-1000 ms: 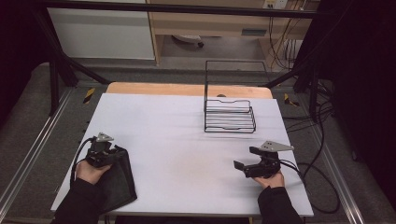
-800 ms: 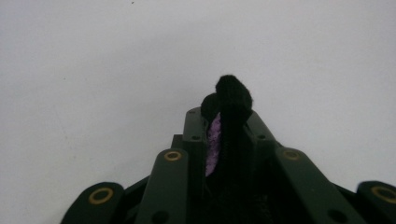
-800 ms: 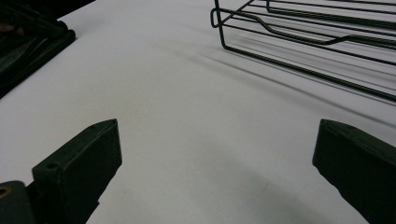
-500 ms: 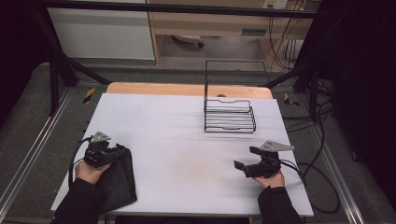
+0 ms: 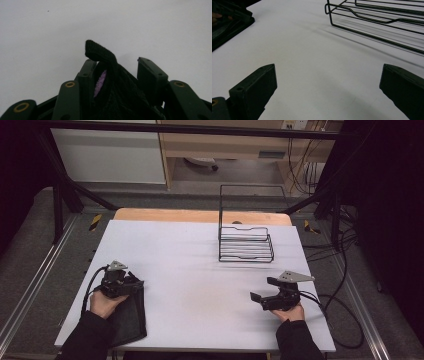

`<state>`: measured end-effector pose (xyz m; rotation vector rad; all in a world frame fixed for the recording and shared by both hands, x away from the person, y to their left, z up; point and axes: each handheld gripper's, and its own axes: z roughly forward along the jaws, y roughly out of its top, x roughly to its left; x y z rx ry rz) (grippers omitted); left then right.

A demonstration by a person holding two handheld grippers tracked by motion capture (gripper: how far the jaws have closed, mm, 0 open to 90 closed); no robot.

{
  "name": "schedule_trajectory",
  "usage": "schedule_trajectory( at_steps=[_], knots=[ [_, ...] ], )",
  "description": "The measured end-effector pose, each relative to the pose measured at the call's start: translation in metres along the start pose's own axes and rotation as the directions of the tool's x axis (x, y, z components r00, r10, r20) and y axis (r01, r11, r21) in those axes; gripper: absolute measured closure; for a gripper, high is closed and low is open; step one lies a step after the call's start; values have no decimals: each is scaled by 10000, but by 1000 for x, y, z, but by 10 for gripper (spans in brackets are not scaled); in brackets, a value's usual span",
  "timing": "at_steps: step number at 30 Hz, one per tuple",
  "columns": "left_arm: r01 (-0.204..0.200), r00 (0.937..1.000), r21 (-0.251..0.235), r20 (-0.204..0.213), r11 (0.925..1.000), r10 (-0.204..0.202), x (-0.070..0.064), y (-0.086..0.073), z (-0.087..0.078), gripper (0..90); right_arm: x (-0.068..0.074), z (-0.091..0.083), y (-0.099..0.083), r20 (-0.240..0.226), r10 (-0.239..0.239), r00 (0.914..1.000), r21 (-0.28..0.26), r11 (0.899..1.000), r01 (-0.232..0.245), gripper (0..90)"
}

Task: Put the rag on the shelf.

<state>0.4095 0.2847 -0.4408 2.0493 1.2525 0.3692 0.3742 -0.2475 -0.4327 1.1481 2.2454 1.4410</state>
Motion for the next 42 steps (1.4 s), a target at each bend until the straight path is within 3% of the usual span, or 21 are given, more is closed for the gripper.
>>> schedule_trajectory(
  at_steps=[5,10,16,21,27,31,36,42],
  knots=[
    [208,9998,94,-43,9997,-208,-2,-2,0,519,0,0,0,1,7,10000,-9,10000,-7,18],
    [-201,9975,482,-668,9986,233,-9,1,1,595,0,0,0,23,2,10000,-20,10000,-2,18],
    [-460,9953,502,-825,9977,501,-14,-1,0,600,0,0,0,37,-1,10000,-16,10000,1,18],
    [-904,9865,548,-1320,9944,969,-20,-2,0,698,0,0,0,29,-1,10000,-49,10000,1,18],
    [-838,9916,263,-967,9961,859,-15,-3,-4,765,0,-1,1,41,21,10000,-64,10000,-21,18],
    [-655,9957,-283,-669,9975,635,-13,-1,-12,777,0,-1,1,7,30,10000,-72,10000,-30,18],
    [-932,9952,-753,-382,9928,905,-17,3,-17,778,0,-1,1,0,49,10000,-76,10000,-49,18],
    [-1319,9910,-1118,70,9849,1335,-35,13,-15,779,0,0,1,11,32,10000,-53,10000,-32,18]
  ],
)
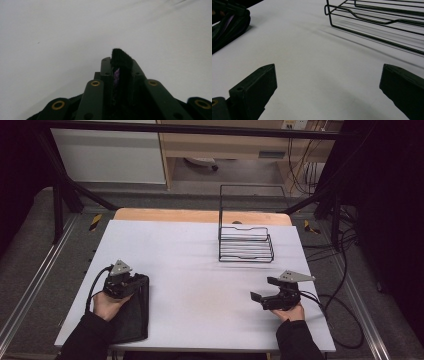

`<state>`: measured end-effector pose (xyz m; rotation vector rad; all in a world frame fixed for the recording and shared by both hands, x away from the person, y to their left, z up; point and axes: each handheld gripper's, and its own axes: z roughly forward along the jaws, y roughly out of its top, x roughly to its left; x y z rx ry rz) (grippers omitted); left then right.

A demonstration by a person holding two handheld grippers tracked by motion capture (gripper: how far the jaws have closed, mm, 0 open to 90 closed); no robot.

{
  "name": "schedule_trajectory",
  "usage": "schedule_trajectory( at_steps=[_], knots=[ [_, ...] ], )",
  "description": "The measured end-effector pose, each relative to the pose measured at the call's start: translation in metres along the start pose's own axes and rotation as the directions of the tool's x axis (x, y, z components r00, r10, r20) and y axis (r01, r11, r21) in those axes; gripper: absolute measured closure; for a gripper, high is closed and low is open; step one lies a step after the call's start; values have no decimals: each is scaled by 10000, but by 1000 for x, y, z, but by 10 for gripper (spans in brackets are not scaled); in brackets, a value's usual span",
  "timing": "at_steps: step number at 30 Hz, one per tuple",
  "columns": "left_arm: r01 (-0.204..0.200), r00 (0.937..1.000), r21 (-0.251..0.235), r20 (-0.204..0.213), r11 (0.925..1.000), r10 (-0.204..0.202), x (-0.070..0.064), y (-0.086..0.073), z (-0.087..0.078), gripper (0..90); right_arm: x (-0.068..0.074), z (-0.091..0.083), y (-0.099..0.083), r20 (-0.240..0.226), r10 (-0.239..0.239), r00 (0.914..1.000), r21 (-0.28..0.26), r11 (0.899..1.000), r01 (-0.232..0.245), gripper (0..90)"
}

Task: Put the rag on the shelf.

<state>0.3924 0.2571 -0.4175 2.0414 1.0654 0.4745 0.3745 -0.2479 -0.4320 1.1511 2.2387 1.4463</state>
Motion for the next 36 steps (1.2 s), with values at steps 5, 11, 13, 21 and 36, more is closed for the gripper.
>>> schedule_trajectory(
  at_steps=[5,11,13,21,36],
  knots=[
    [-340,9986,-116,398,9994,345,-14,9,4,779,0,1,0,1,-21,10000,6,10000,21,18],
    [-900,9933,51,732,9959,894,-34,20,16,779,0,1,0,6,-33,10000,32,10000,33,18],
    [-1052,9912,71,817,9944,1043,-39,25,20,779,0,1,-1,45,-32,10000,74,10000,31,18],
    [-1438,9815,15,1275,9896,1425,-64,40,38,781,0,1,-1,38,-47,10000,75,10000,47,18],
    [-2370,9381,85,2618,9715,2266,-122,65,67,778,1,0,-1,154,-23,9999,-40,10000,23,18]
  ],
)
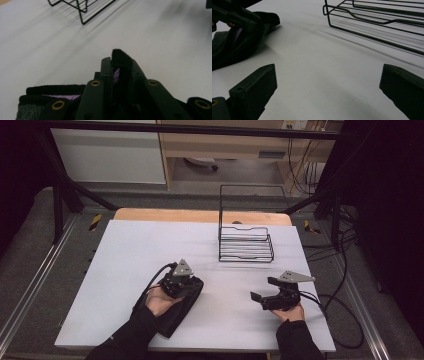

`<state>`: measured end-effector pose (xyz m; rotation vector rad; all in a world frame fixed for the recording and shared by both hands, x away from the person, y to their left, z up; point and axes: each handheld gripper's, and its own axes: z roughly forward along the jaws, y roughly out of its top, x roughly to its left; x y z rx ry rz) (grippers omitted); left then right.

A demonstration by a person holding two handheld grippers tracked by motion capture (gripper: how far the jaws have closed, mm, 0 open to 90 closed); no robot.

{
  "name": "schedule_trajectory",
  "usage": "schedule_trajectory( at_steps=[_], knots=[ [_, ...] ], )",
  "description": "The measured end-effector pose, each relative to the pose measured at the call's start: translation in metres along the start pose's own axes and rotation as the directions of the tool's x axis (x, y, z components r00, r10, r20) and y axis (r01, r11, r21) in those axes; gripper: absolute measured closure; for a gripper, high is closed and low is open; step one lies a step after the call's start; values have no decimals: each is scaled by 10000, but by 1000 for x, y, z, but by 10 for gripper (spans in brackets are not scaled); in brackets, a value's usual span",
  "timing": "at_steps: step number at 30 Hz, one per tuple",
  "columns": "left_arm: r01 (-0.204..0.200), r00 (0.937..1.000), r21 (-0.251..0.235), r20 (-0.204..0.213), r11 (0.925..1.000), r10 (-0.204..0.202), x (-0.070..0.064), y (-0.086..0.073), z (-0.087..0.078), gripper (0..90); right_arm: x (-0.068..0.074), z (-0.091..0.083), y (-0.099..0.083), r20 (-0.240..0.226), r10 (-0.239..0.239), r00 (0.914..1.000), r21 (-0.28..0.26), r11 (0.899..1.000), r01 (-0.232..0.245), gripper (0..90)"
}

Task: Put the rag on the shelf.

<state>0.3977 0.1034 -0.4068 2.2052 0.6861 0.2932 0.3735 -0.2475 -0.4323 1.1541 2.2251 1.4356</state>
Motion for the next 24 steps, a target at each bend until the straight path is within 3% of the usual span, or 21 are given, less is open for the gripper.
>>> schedule_trajectory(
  at_steps=[5,7,8,9,14,19,22,24],
  knots=[
    [-200,9997,440,158,9988,193,-4,-4,13,730,1,0,0,83,56,9999,-72,10000,-56,15],
    [-196,9992,571,346,9982,176,-3,-4,13,664,2,0,1,132,24,9999,-96,10000,-23,14],
    [-106,9992,515,401,9986,86,-3,-4,11,559,4,1,1,147,22,9999,-71,10000,-21,13],
    [109,9984,445,546,9990,-133,-2,-3,8,559,4,1,1,147,22,9999,-71,10000,-21,13],
    [424,9975,668,528,9969,-460,5,-3,-13,369,12,9,5,-53,159,9999,-53,9999,-159,14],
    [881,9958,506,194,9948,-892,18,-17,-46,305,28,23,13,-156,41,9999,136,9999,-39,20],
    [1374,9905,444,-170,9895,-1368,29,-36,-66,281,44,41,20,-471,216,9987,301,9993,-202,38],
    [1845,9824,551,-393,9813,-1825,37,-50,-77,280,48,46,21,-507,252,9984,382,9990,-233,43]
  ],
)
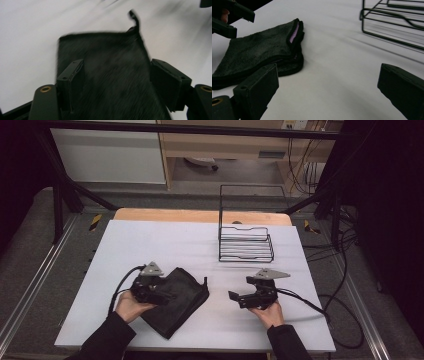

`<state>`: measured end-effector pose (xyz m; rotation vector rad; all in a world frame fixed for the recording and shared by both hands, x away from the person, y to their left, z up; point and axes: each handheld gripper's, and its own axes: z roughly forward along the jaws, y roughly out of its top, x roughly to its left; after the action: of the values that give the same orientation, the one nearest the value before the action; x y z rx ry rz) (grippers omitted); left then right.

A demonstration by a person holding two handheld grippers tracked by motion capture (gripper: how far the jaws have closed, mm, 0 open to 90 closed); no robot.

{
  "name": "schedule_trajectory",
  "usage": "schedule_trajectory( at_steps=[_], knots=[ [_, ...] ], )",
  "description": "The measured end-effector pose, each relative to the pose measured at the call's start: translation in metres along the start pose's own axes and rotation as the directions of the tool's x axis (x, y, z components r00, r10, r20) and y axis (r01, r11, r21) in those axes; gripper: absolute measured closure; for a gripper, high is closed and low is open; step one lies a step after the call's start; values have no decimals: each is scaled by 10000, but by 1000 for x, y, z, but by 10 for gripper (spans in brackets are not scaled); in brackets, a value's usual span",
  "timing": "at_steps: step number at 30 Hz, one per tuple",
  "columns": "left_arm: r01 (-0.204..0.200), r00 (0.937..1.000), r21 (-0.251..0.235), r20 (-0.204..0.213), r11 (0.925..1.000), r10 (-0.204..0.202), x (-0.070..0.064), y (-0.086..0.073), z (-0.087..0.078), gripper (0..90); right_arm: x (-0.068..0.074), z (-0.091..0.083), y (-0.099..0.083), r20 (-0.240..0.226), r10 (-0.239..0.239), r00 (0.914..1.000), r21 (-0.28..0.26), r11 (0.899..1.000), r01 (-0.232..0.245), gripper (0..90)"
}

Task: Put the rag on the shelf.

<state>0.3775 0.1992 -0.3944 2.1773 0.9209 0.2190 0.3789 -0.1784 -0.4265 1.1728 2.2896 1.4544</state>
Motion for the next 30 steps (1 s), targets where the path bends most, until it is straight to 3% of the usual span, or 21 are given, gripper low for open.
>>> schedule_trajectory(
  at_steps=[5,10,13,20,24,27,30],
  knots=[
    [807,9951,305,-595,9963,-788,17,-32,-18,277,18,25,9,-170,14,9999,327,9995,-8,80],
    [996,9887,576,-1180,9934,-922,22,-57,-24,340,34,59,16,-345,-62,9994,801,9967,89,152],
    [1208,9838,785,-1427,9896,-1087,27,-65,-24,357,37,72,17,-206,-174,9996,1045,9943,195,180],
    [2125,9768,587,-400,9754,-2104,37,-82,-27,485,41,98,19,-385,-117,9992,1566,9875,176,350],
    [2143,9768,463,-84,9757,-2141,36,-88,-28,568,40,102,18,-582,-44,9983,1902,9816,154,432],
    [2039,9790,441,-146,9780,-2035,33,-89,-28,608,41,103,15,-764,-64,9971,2037,9788,219,514],
    [2147,9767,512,-82,9753,-2146,33,-88,-28,653,42,103,15,-967,198,9951,2142,9768,14,567]
  ],
)
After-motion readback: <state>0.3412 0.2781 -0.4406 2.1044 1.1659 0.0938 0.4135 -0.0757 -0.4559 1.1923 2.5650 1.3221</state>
